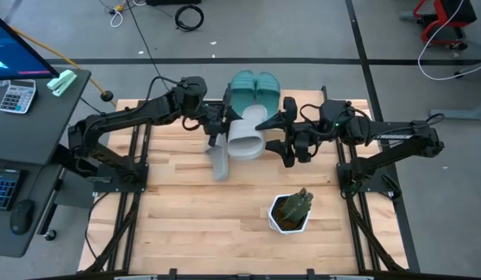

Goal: Pick and place slides into the shelf
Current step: Put the bottom gray slides on the shelf

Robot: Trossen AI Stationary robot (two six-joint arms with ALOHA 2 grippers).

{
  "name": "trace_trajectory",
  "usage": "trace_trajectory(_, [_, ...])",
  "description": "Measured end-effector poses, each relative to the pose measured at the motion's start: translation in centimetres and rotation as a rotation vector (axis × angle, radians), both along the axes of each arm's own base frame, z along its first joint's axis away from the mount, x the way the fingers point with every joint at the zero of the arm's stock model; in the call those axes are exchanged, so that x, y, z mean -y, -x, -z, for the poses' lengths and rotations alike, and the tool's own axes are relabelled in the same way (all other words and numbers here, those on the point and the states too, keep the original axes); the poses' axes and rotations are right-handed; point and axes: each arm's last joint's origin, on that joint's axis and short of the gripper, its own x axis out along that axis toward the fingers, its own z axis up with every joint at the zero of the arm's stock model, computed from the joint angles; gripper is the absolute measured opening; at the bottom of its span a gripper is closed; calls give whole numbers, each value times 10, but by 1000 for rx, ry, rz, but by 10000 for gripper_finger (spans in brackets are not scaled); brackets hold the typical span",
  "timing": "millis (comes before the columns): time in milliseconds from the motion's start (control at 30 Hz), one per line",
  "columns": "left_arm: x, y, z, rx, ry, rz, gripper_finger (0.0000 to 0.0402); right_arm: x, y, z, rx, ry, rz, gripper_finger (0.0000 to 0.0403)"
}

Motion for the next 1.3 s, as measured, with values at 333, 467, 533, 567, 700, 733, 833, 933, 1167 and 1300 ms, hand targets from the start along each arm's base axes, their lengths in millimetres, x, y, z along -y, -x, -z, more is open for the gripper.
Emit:
trace_trajectory(333, [-15, 2, -4, 39, 73, -76, 79, 9, 2, 2, -29, -13, 21, 88])
trace_trajectory(467, [-22, 4, -4, 33, 125, -140, 141, 15, 9, -3, -16, 15, 73, 88])
trace_trajectory(533, [-25, 4, -4, 33, 139, -187, 164, 21, 16, -5, -13, 31, 113, 87])
trace_trajectory(567, [-28, 5, -4, 33, 150, -213, 173, 24, 19, -7, -14, 37, 135, 87])
trace_trajectory(700, [-37, 10, -2, 12, 199, -274, 192, 42, 36, -14, 3, 55, 254, 87])
trace_trajectory(733, [-39, 10, -2, 6, 207, -281, 193, 47, 41, -17, 10, 52, 276, 87])
trace_trajectory(833, [-41, 12, 0, -16, 237, -294, 189, 63, 55, -21, 20, 11, 342, 87])
trace_trajectory(933, [-40, 12, 3, -44, 248, -285, 178, 80, 66, -22, 20, -70, 314, 87])
trace_trajectory(1167, [-29, 11, 9, -126, 286, -182, 146, 118, 87, -15, -41, -188, 273, 87])
trace_trajectory(1300, [-21, 13, 12, -180, 292, -134, 125, 129, 95, -9, -55, -208, 239, 87])
